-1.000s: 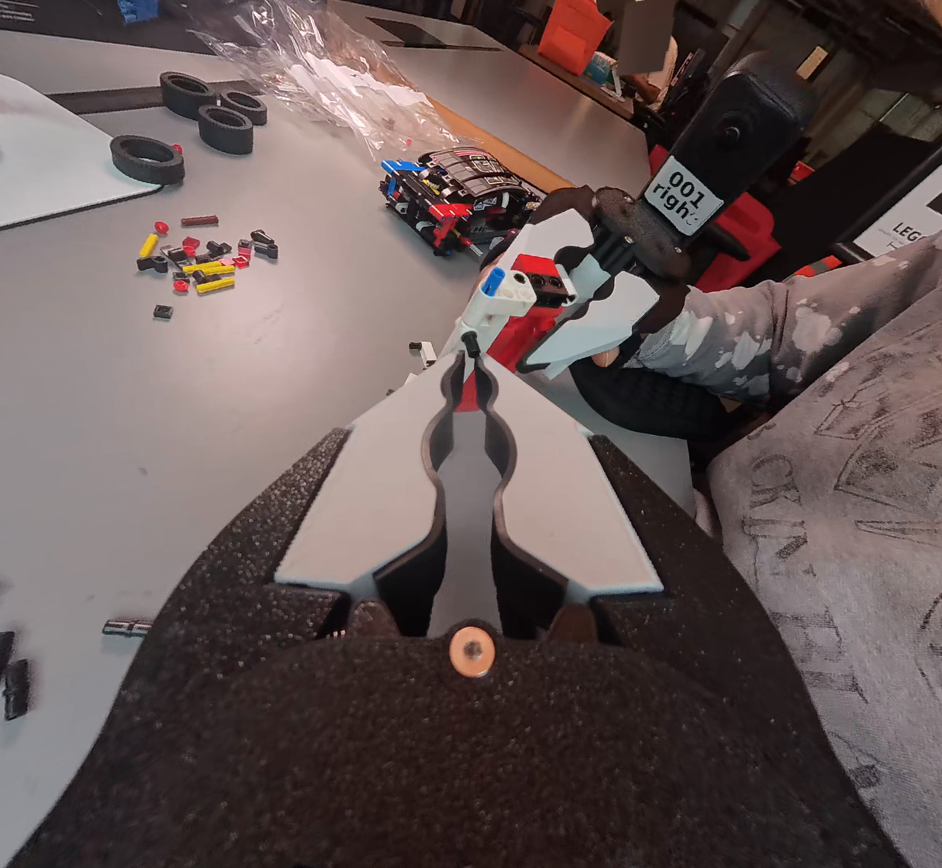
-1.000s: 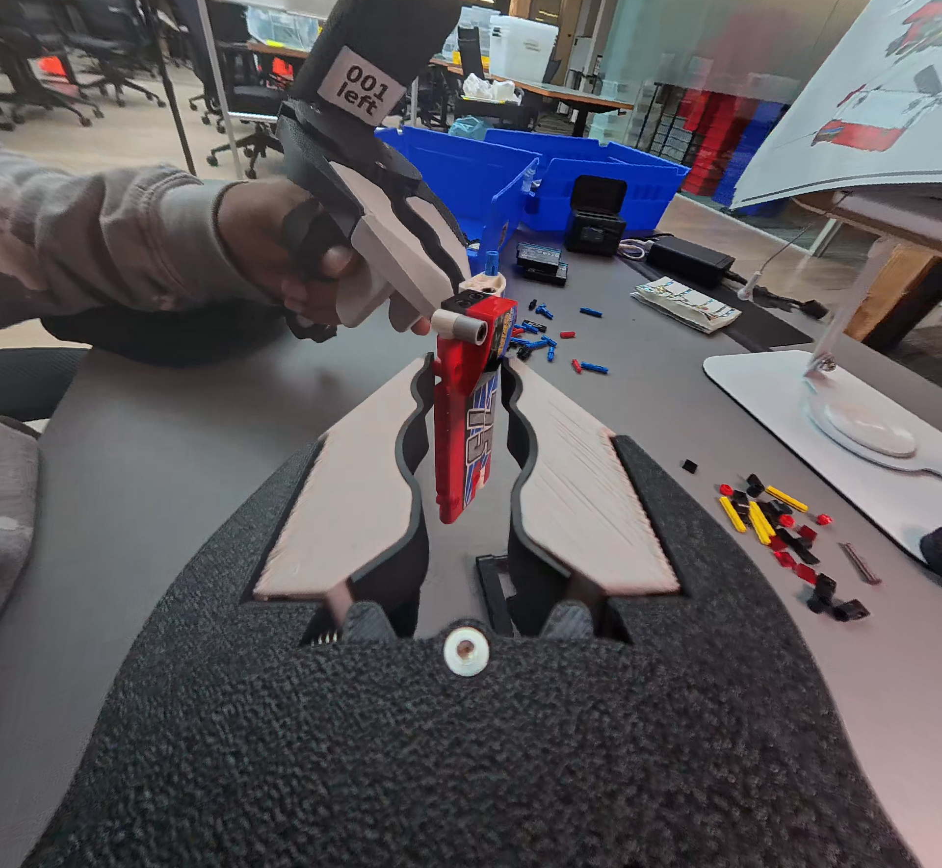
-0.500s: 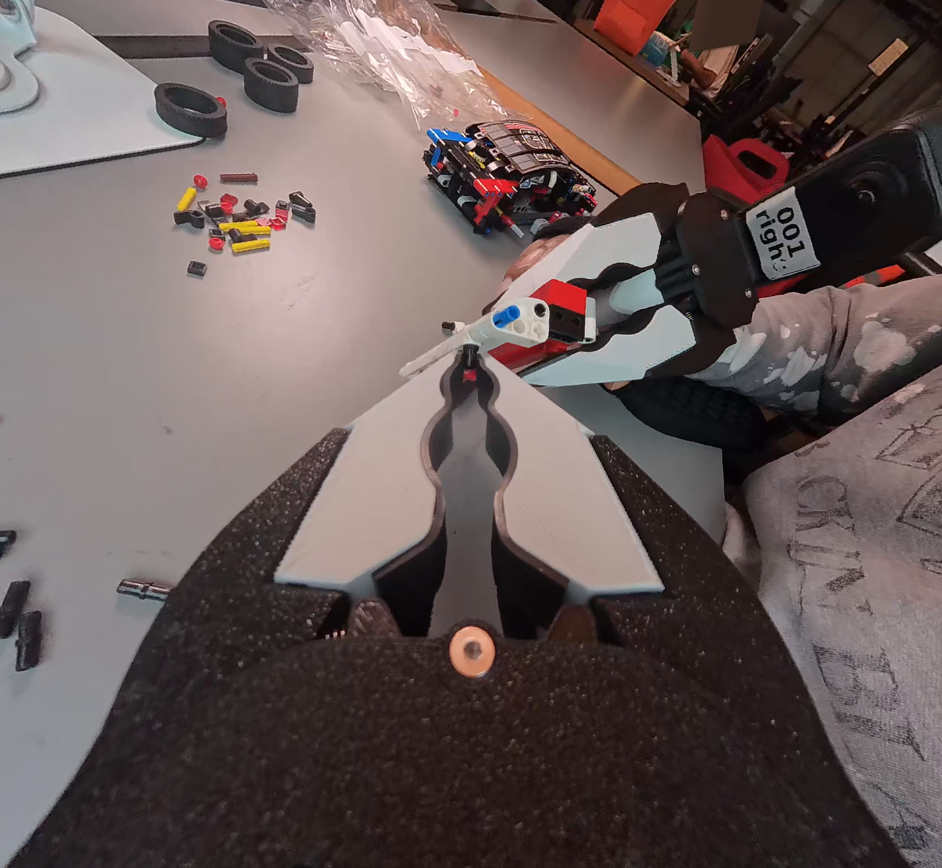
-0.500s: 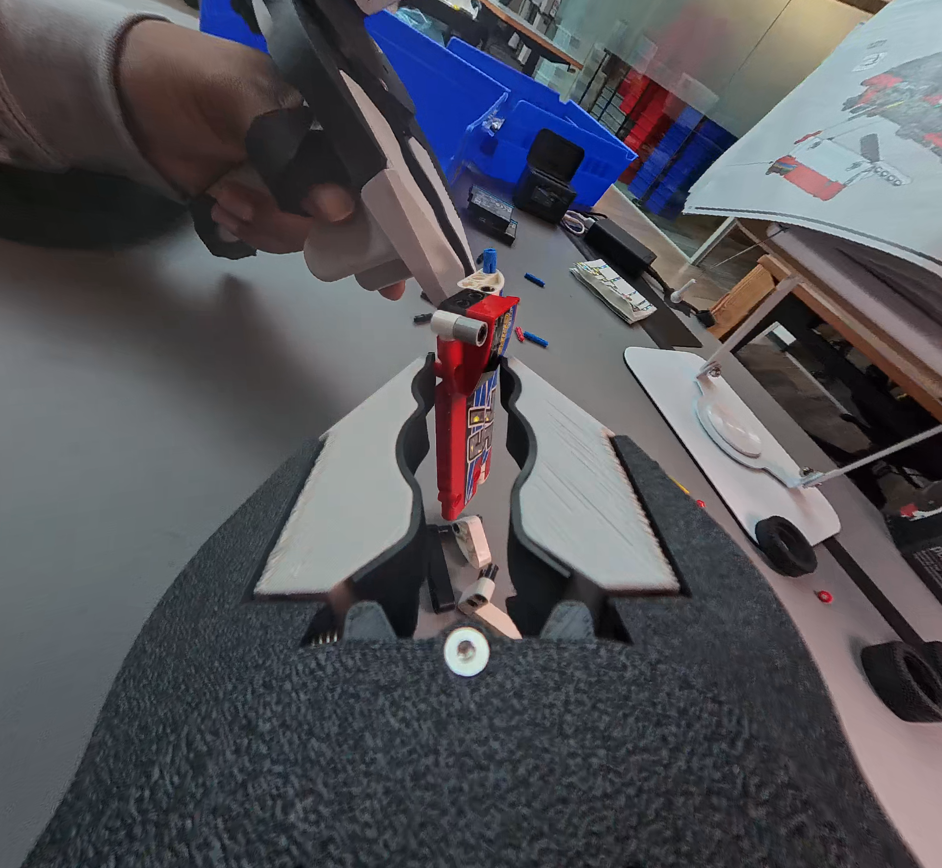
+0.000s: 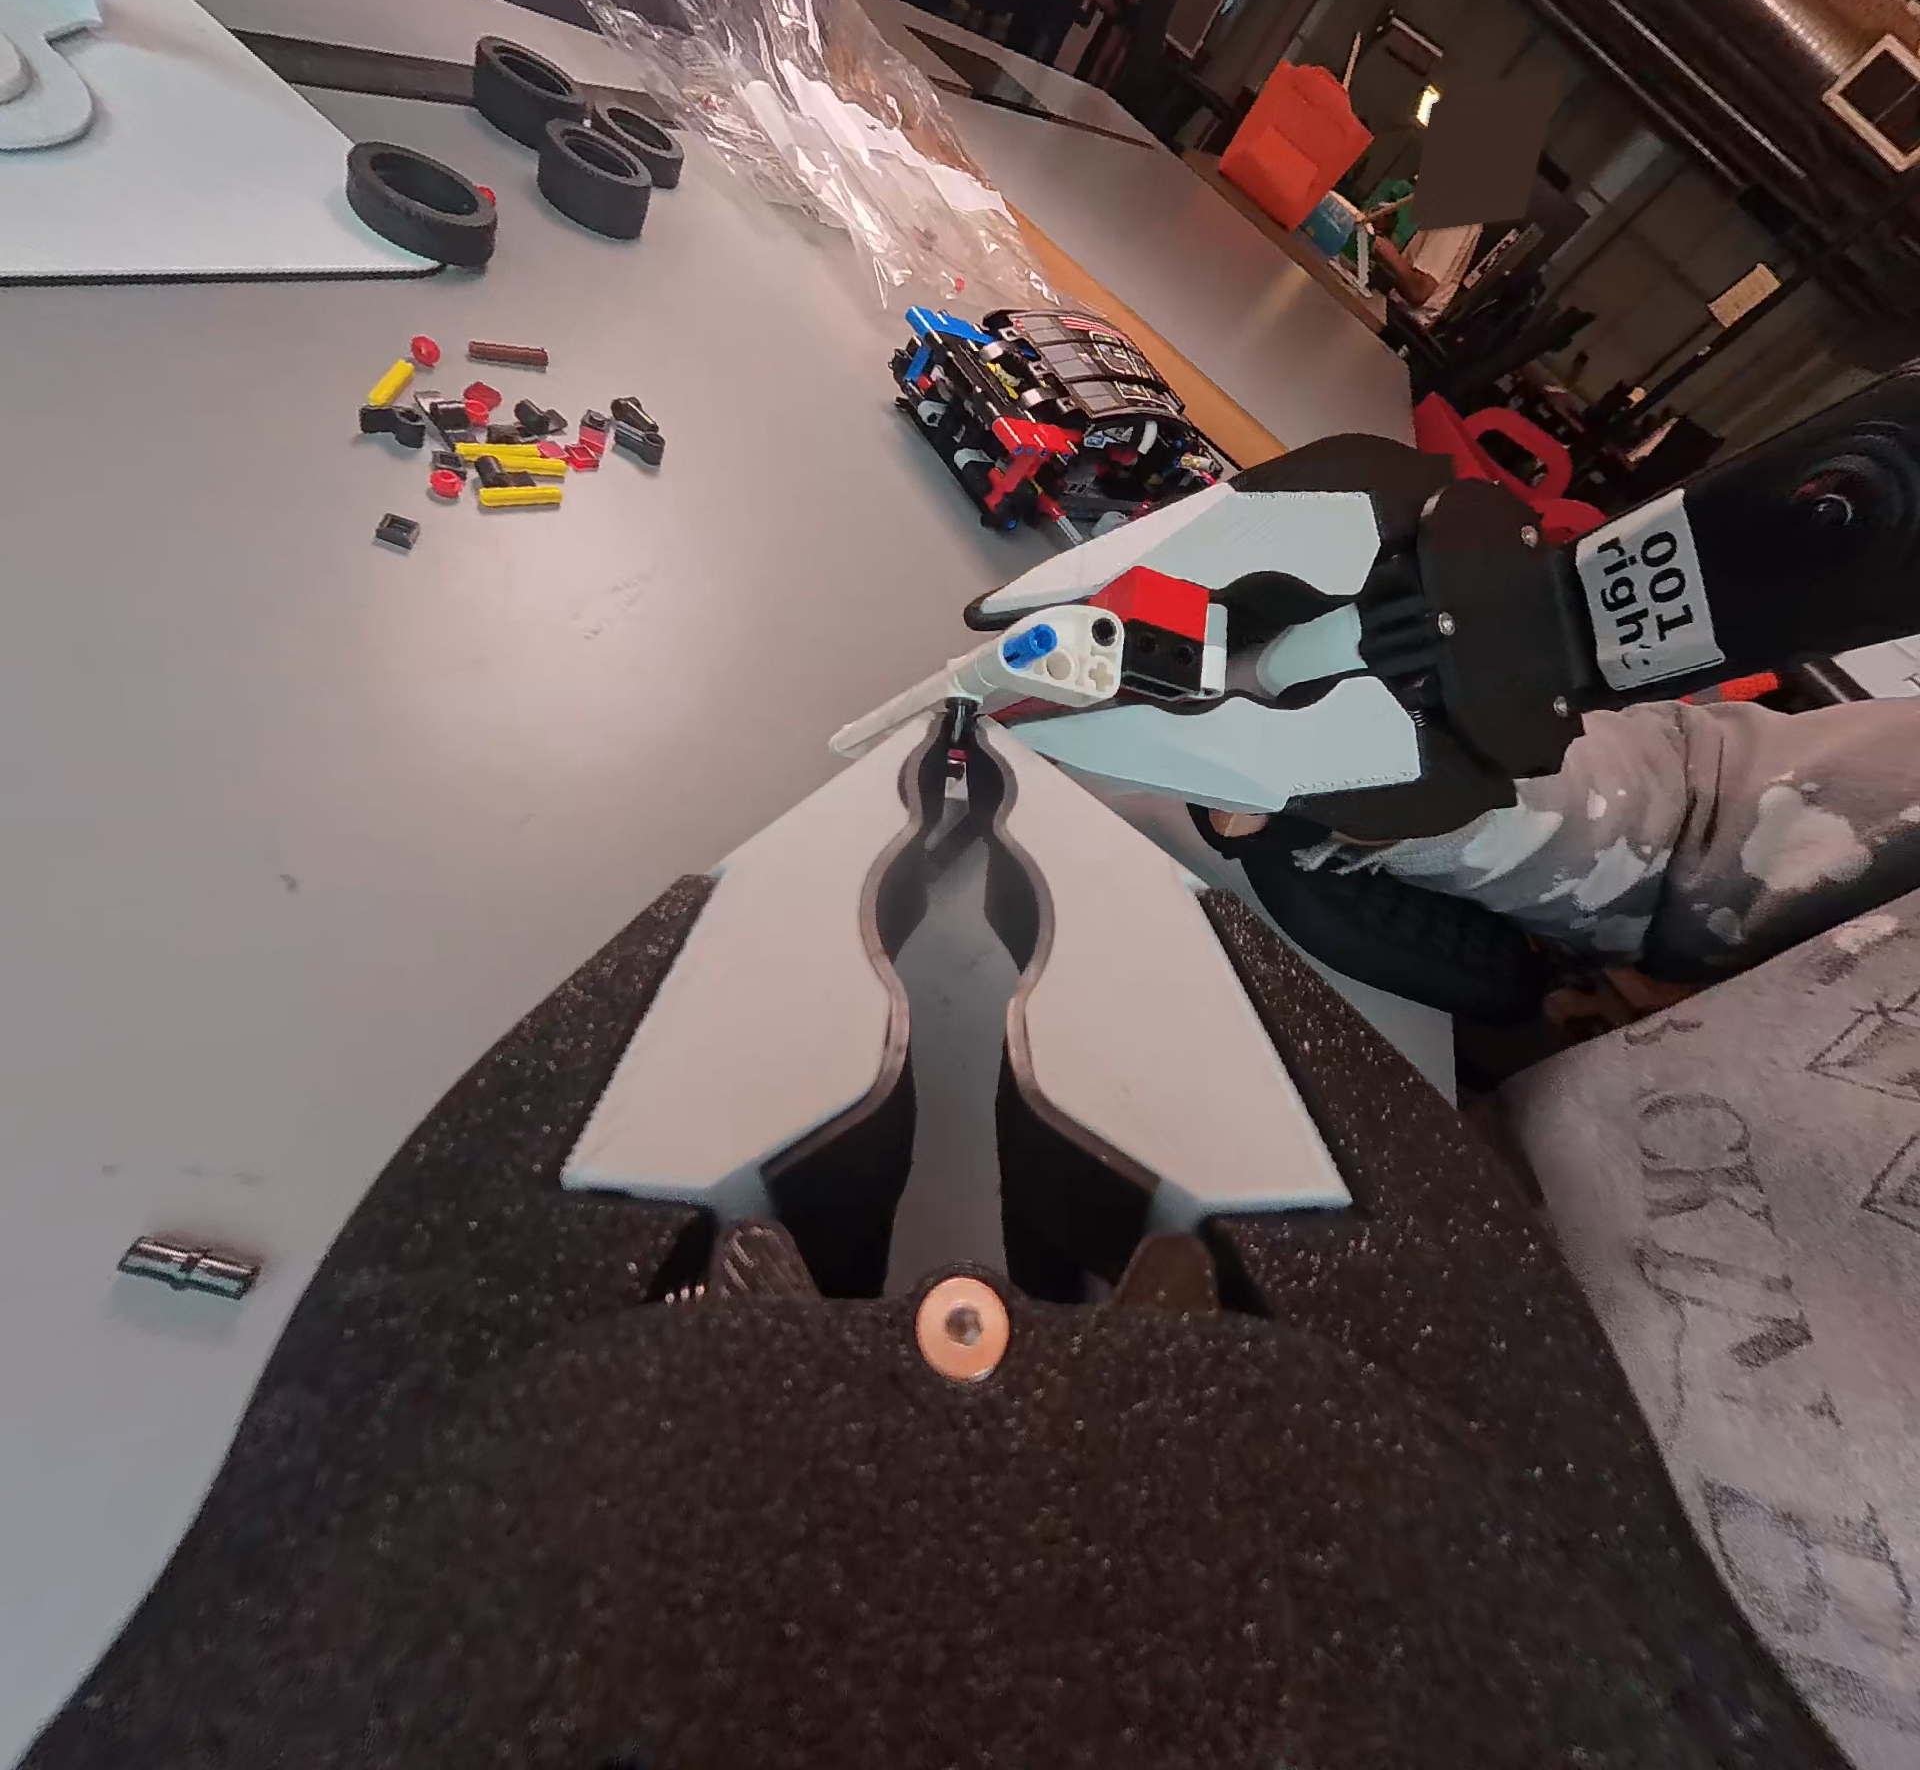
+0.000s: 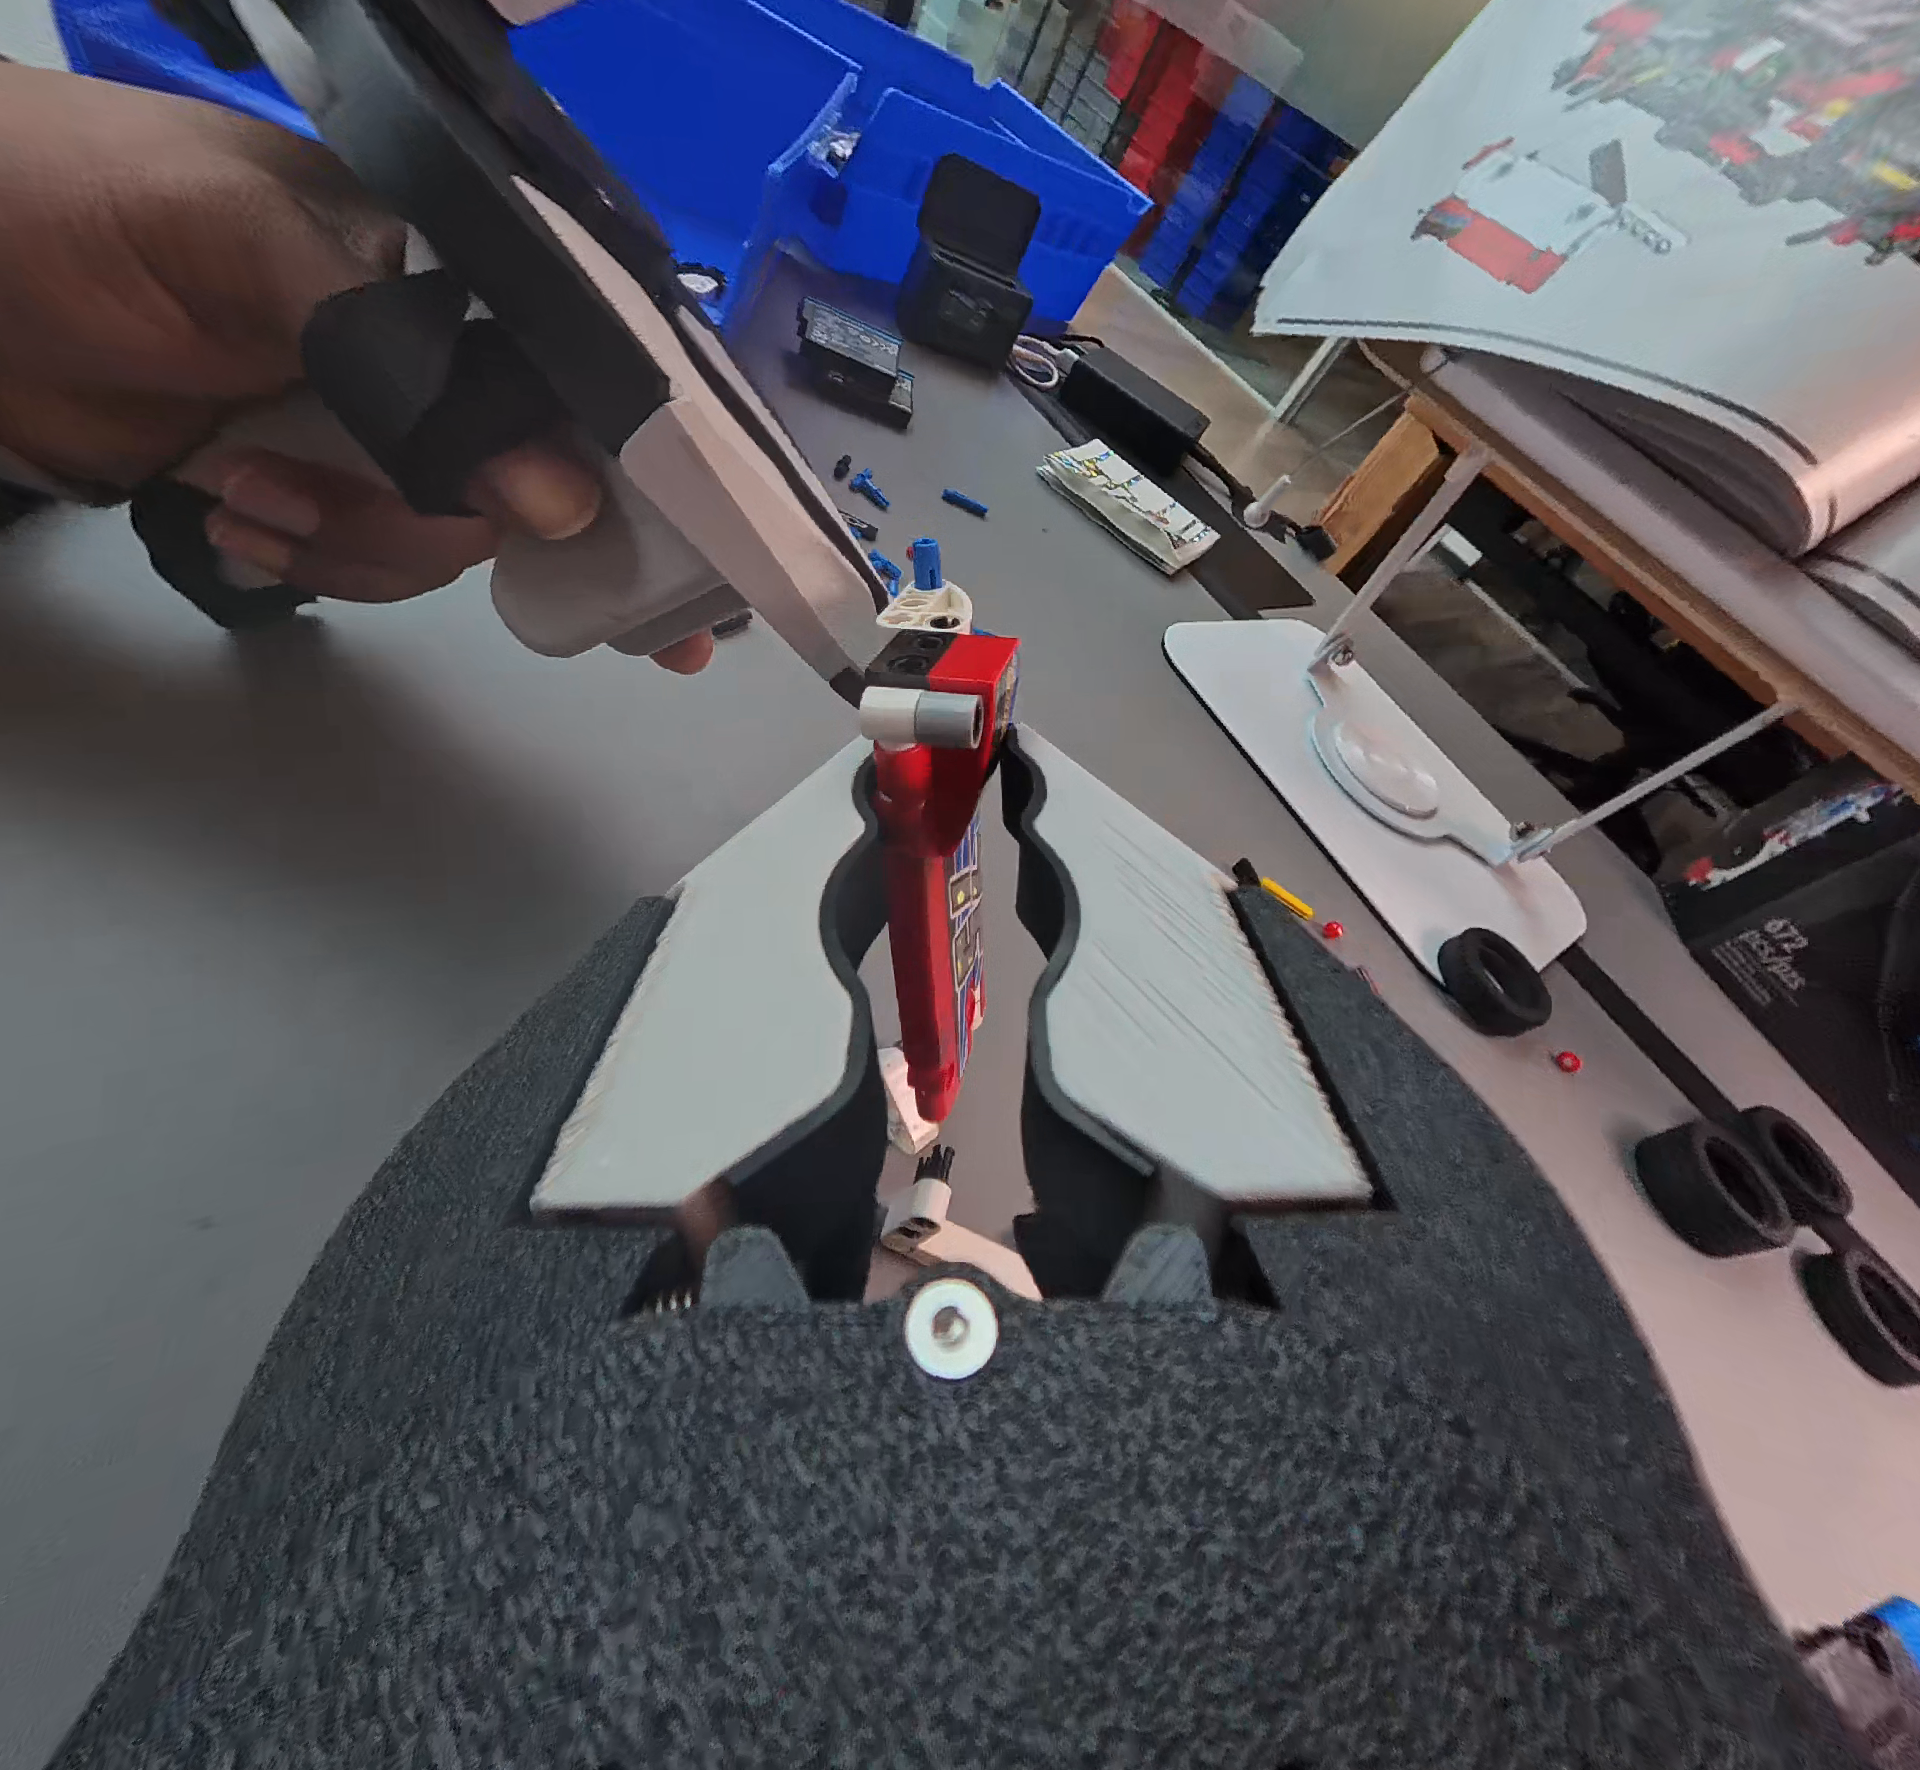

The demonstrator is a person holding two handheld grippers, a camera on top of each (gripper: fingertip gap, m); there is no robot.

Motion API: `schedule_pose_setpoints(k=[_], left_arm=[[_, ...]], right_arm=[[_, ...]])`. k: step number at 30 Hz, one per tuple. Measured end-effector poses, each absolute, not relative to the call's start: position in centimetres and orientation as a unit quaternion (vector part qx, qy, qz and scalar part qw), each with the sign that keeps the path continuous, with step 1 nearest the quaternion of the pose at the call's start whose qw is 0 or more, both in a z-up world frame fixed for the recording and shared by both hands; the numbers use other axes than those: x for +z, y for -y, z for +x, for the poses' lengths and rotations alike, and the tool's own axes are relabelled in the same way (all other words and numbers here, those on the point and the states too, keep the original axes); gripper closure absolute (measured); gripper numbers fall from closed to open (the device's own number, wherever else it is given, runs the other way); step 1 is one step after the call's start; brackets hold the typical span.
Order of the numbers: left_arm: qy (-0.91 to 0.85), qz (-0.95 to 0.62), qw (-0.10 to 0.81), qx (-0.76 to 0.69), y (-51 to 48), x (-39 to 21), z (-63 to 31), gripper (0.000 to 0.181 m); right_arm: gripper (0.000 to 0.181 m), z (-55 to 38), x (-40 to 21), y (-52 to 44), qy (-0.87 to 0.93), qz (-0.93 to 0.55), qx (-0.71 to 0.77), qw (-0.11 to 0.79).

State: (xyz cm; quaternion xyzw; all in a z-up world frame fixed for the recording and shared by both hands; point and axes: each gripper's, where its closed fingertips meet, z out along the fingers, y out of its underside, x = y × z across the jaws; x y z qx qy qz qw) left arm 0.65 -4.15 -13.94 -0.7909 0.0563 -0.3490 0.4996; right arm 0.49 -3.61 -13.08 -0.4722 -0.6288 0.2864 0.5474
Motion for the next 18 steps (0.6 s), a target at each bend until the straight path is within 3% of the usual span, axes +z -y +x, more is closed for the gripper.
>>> schedule_pose_setpoints(k=[15, 18], left_arm=[[-0.039, -0.801, 0.541, -0.253, 1.7, -13.5, -0.4, 0.180], [-0.062, -0.803, 0.530, -0.265, 1.9, -14.0, 1.5, 0.181]], right_arm=[[0.167, -0.5, -12.5, 0.1, 0.560, -0.545, 0.282, 0.556], [0.167, 0.5, -11.4, -4.5, 0.490, -0.591, 0.253, 0.588]])
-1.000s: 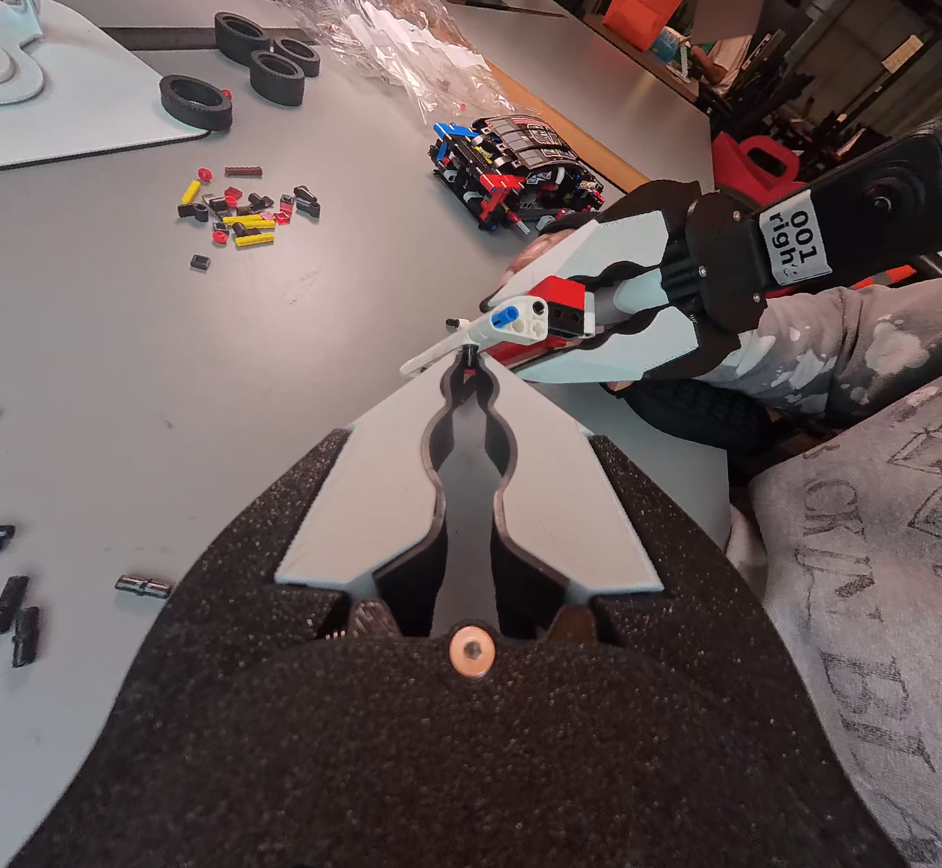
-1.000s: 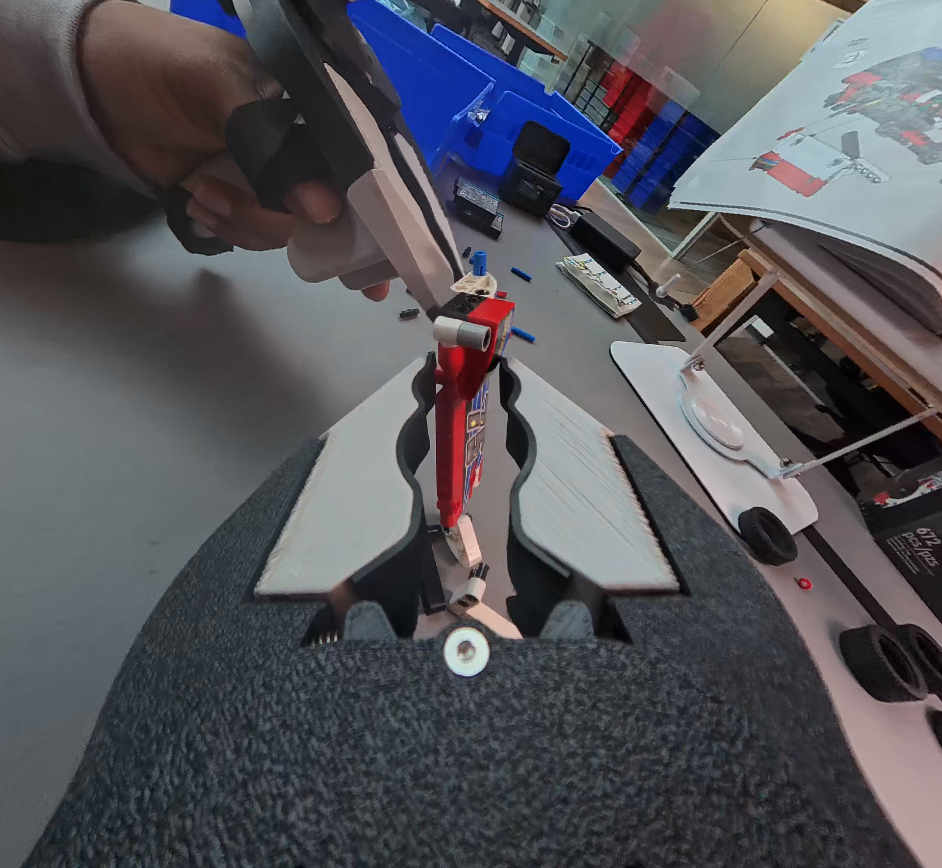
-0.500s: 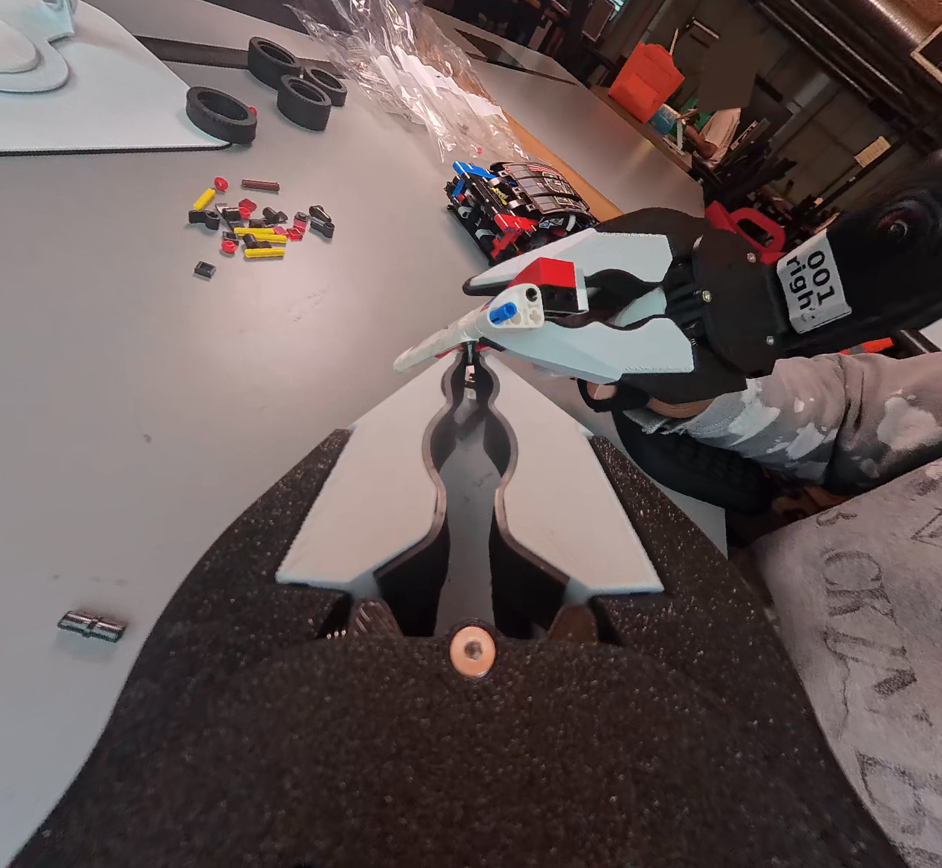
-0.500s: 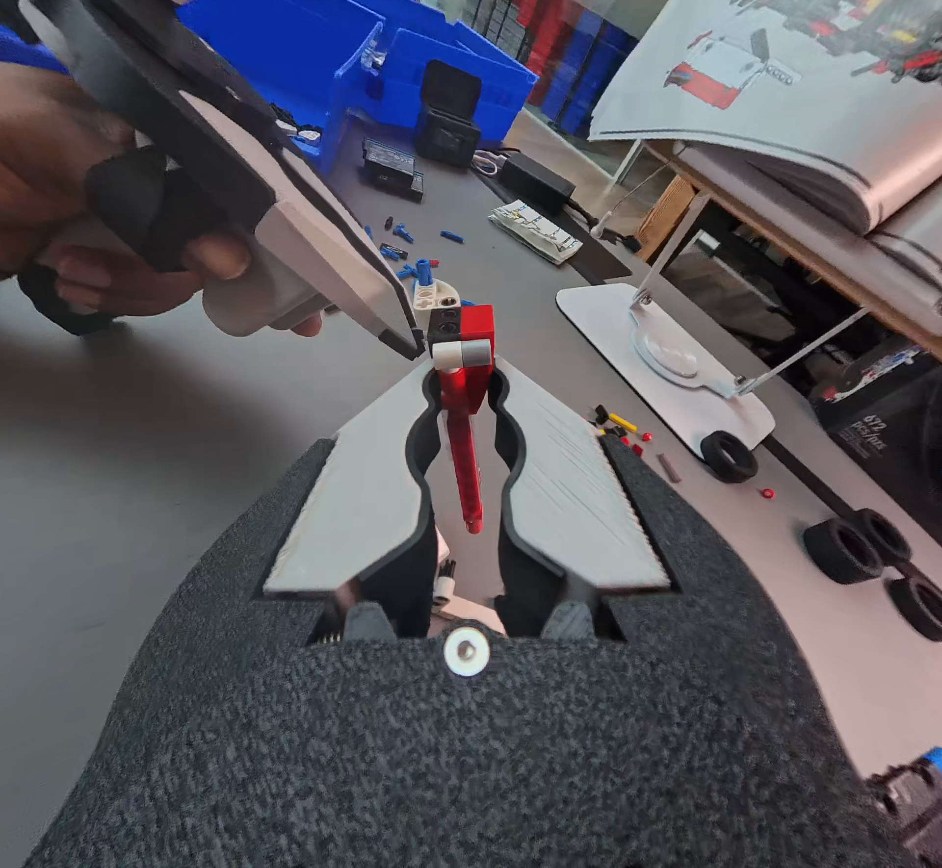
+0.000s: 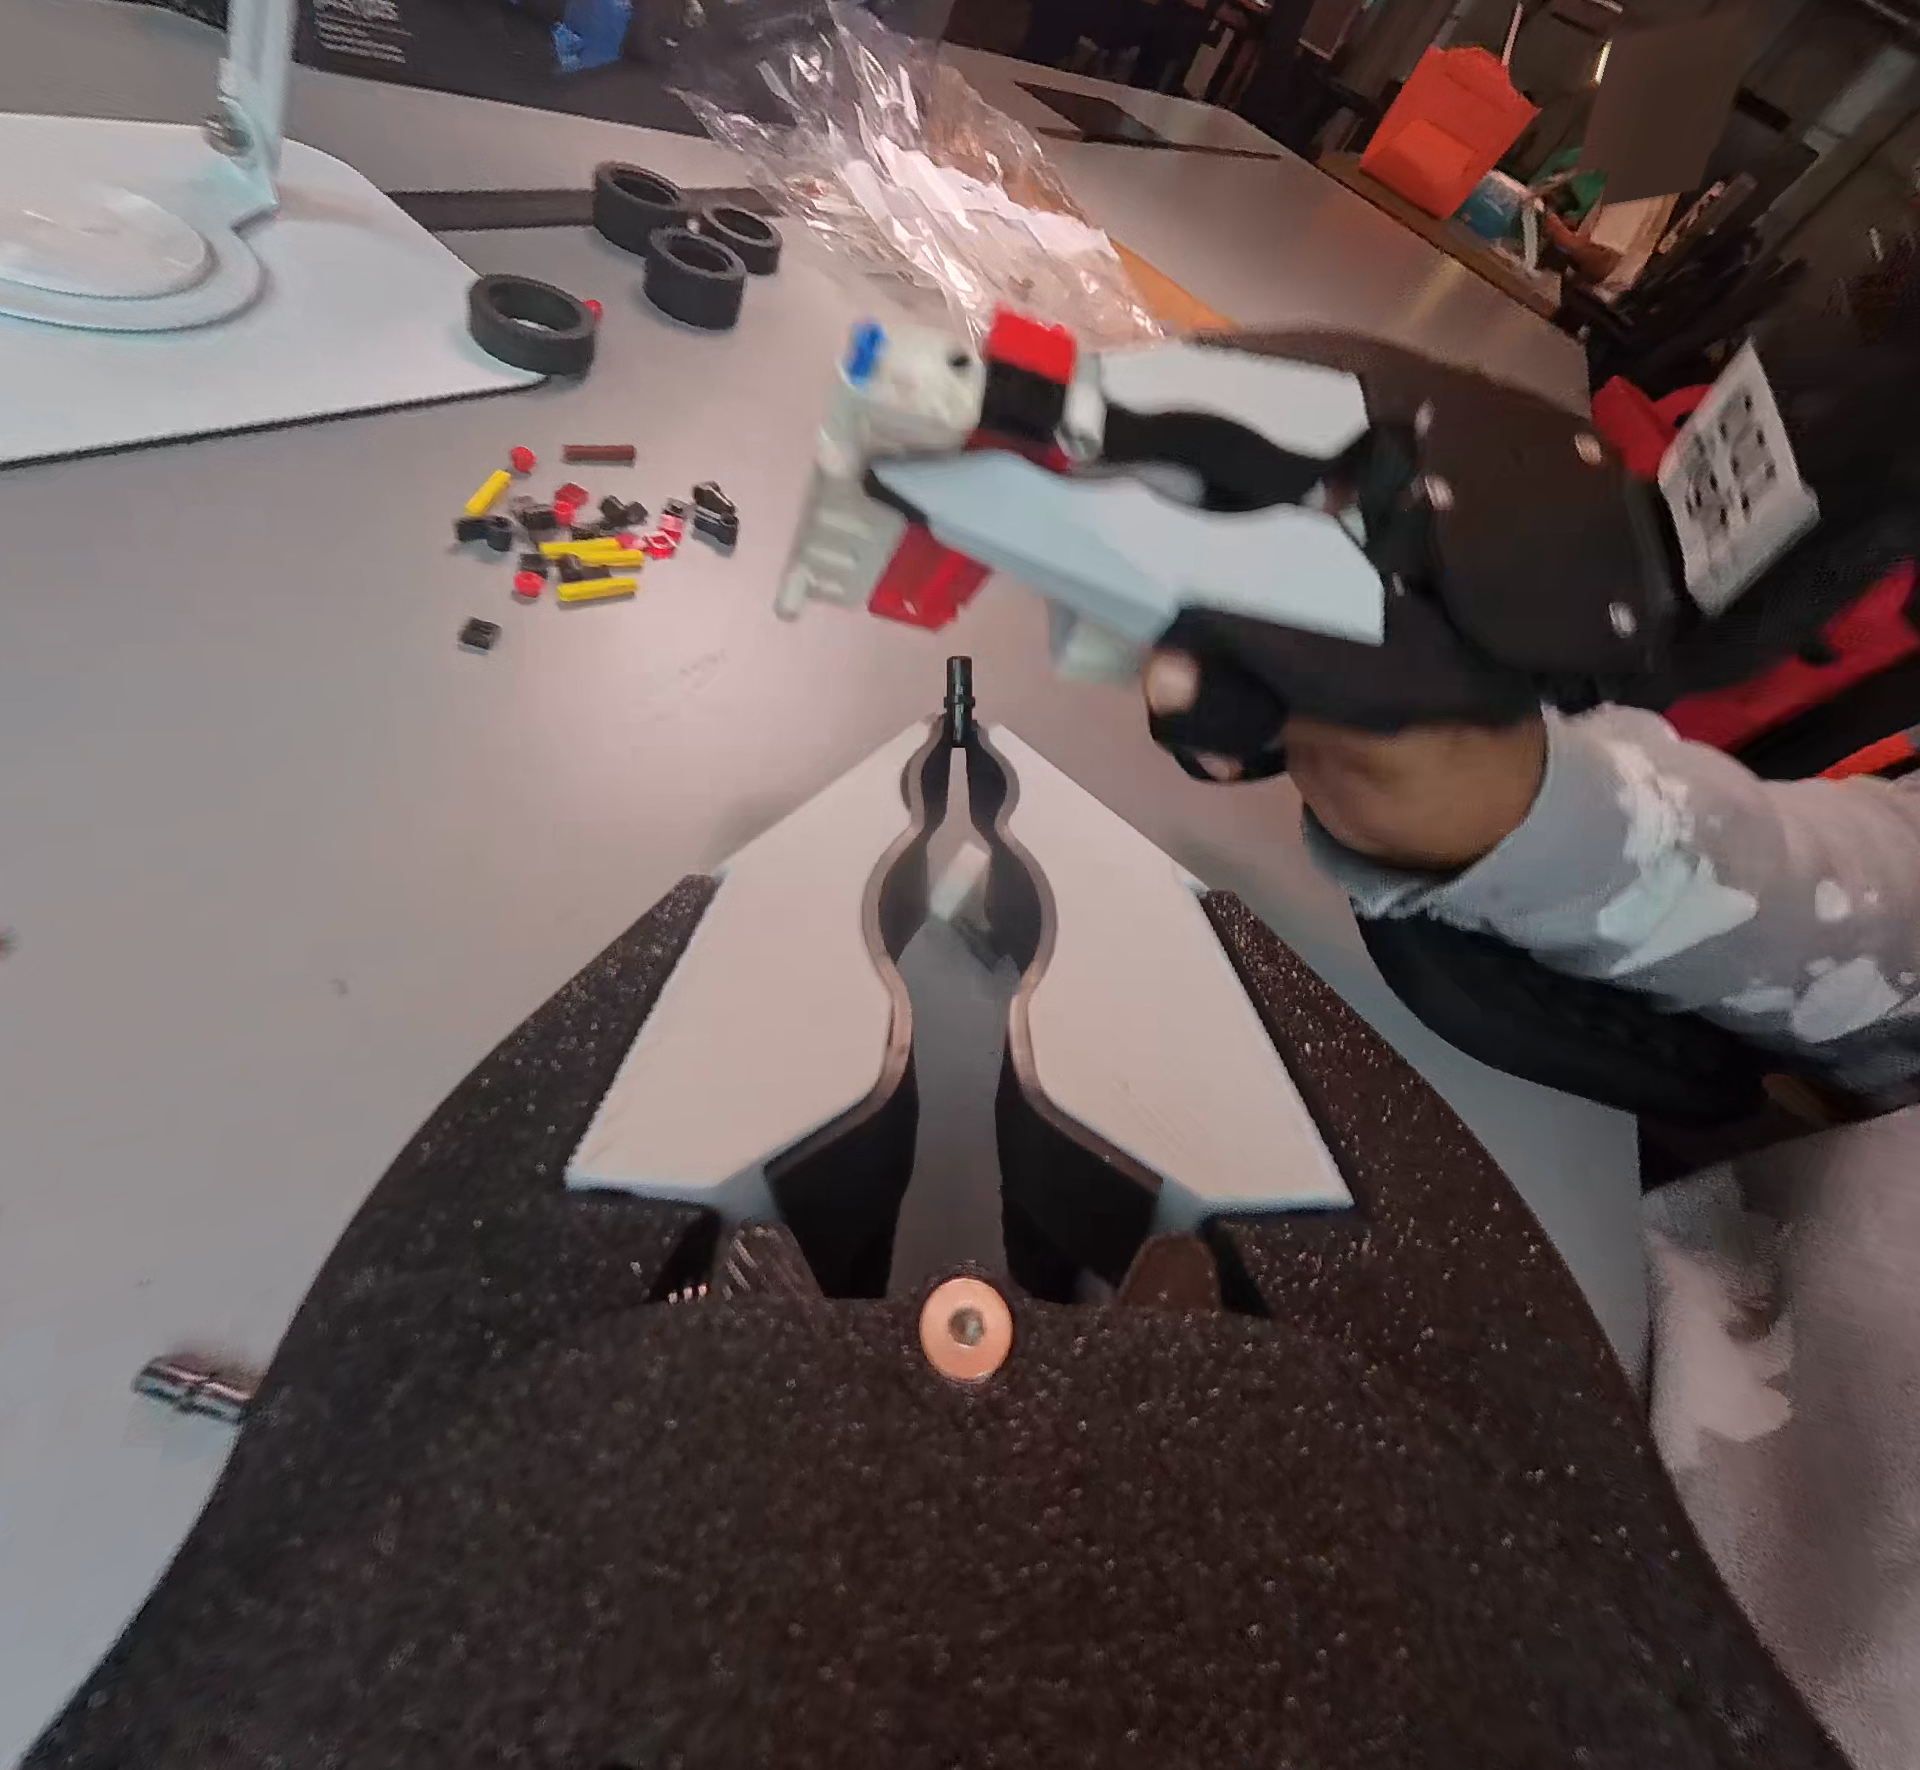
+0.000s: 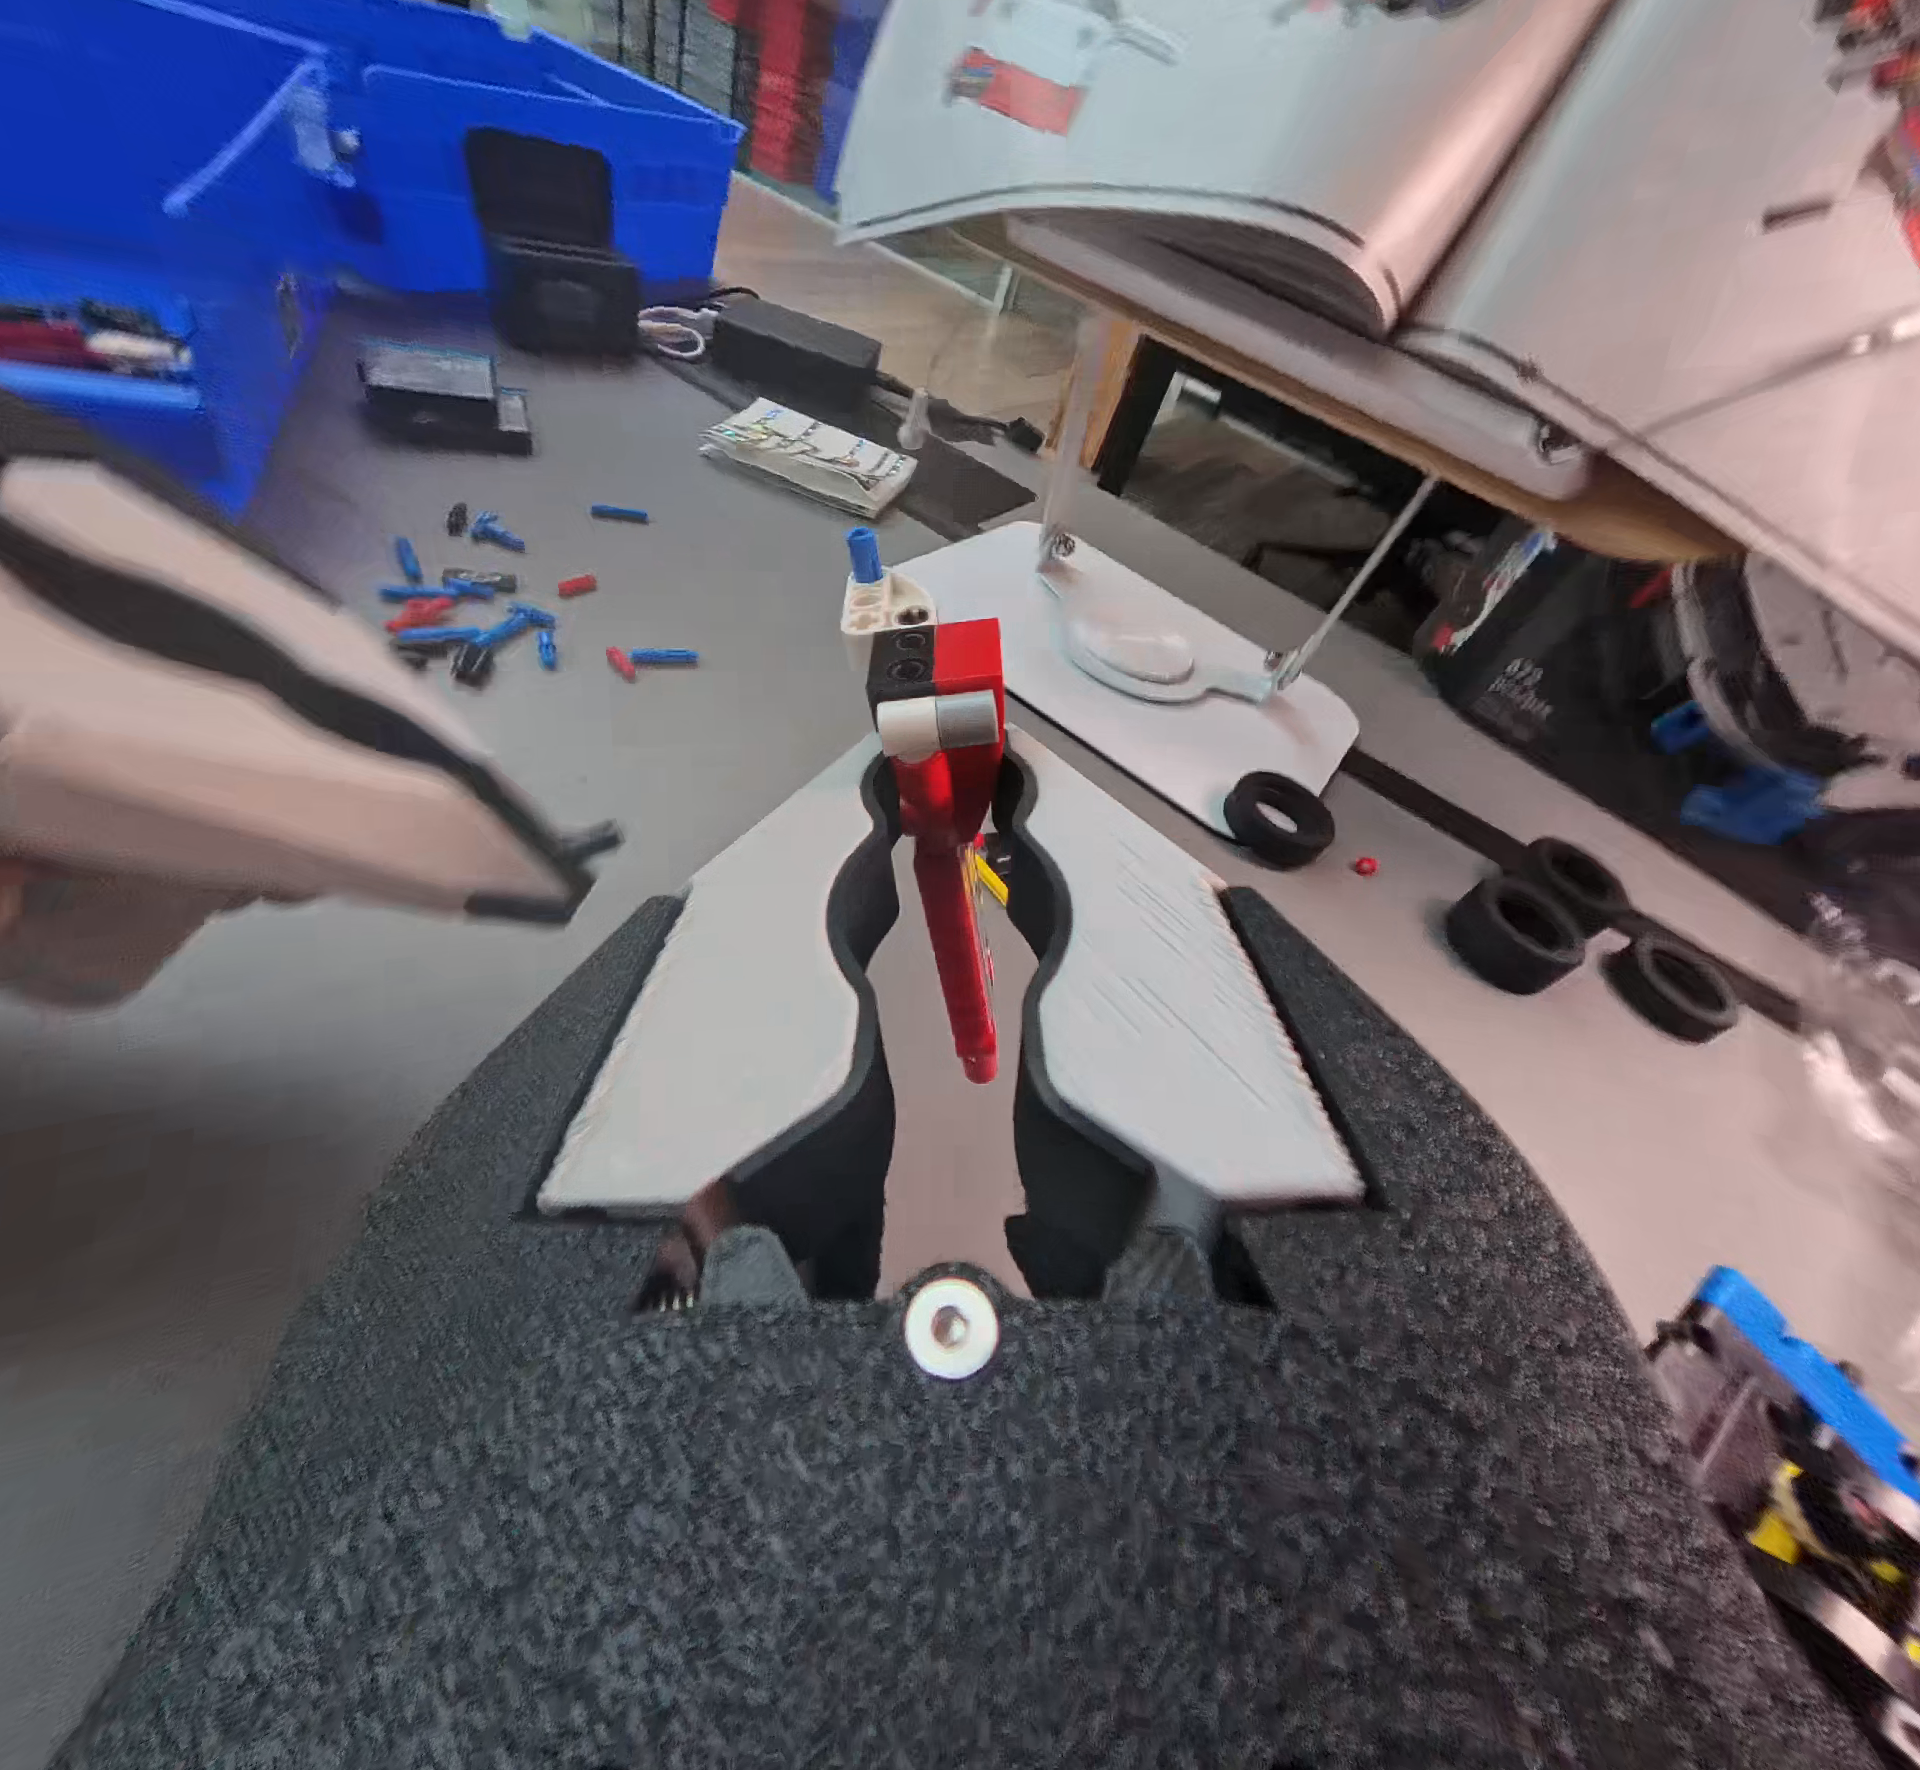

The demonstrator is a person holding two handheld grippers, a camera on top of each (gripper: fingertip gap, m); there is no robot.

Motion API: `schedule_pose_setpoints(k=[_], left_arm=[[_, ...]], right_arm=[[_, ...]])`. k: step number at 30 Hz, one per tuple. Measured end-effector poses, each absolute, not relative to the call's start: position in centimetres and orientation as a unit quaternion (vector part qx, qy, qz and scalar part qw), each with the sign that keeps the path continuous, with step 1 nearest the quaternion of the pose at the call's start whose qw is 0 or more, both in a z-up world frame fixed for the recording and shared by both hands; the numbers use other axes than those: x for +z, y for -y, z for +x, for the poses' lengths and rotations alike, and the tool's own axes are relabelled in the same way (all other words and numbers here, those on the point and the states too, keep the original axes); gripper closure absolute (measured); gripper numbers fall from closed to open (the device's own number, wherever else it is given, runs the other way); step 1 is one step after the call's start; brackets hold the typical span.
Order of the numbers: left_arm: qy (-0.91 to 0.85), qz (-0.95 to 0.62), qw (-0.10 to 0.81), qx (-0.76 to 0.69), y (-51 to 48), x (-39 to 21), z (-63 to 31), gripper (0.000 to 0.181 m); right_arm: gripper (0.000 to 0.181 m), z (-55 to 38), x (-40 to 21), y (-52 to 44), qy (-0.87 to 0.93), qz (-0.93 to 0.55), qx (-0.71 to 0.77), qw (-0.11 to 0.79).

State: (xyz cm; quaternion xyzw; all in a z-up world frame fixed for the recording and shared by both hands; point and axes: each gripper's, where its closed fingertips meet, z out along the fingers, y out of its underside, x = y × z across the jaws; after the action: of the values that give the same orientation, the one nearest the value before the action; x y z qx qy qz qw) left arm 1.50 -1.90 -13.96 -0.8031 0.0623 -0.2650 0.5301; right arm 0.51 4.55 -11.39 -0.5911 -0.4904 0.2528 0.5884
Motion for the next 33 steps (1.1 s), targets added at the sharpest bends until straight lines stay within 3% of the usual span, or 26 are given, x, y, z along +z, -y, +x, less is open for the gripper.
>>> schedule_pose_setpoints(k=[5, 13, 16, 22, 26, 33], left_arm=[[-0.069, -0.819, 0.520, -0.235, 0.7, -13.5, -1.0, 0.179], [-0.024, -0.925, 0.379, -0.015, 2.4, -20.9, -12.3, 0.179], [-0.022, -0.929, 0.370, 0.010, 2.5, -21.6, -13.2, 0.178], [-0.062, -0.884, 0.458, -0.073, 1.6, -17.9, -9.0, 0.151], [-0.132, -0.811, 0.533, -0.202, 2.3, -13.5, -3.0, 0.155], [-0.197, -0.780, 0.552, -0.219, 3.5, -12.1, -0.2, 0.167]], right_arm=[[0.166, 0.6, -11.5, -3.8, 0.493, -0.589, 0.297, 0.567], [0.166, 1.6, -11.8, -4.2, 0.500, -0.581, 0.340, 0.545], [0.166, 1.1, -11.8, -2.3, 0.523, -0.555, 0.370, 0.531], [0.166, 0.8, -12.4, -1.0, 0.543, -0.547, 0.381, 0.511], [0.166, 0.5, -13.0, -0.4, 0.561, -0.540, 0.373, 0.505], [0.166, 0.1, -14.2, 1.0, 0.642, -0.473, 0.277, 0.536]])
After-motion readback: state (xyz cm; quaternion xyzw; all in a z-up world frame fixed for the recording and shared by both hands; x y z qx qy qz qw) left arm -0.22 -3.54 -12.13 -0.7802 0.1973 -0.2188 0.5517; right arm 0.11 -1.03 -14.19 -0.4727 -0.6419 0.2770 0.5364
